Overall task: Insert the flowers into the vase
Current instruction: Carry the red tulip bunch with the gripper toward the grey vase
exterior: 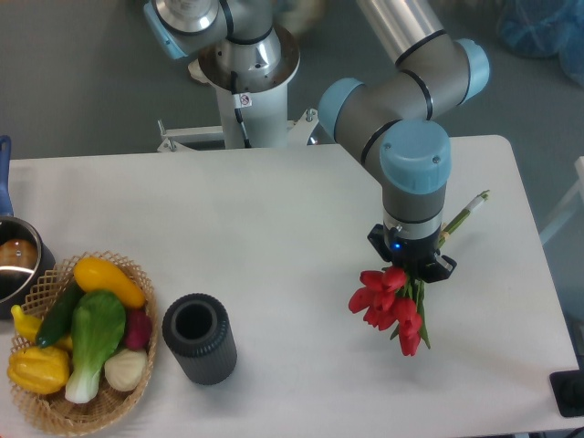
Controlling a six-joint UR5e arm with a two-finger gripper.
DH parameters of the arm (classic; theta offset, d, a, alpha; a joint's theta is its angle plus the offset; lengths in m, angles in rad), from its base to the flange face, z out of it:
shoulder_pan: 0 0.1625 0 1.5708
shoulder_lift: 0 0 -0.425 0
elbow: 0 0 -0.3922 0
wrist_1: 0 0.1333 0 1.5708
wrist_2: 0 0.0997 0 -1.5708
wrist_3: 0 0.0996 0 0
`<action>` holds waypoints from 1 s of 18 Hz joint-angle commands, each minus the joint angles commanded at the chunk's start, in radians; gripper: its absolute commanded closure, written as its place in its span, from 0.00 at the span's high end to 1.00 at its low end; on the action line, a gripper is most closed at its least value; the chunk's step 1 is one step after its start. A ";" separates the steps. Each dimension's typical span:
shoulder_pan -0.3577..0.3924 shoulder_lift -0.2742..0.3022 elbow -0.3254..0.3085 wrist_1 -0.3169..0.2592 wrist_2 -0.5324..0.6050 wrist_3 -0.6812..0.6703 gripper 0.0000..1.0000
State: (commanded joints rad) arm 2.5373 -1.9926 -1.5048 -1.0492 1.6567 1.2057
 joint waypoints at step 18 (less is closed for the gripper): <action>-0.012 0.113 -0.026 0.132 -0.435 -0.282 0.00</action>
State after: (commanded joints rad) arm 2.5249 -1.8792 -1.5309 -0.9175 1.2217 0.9237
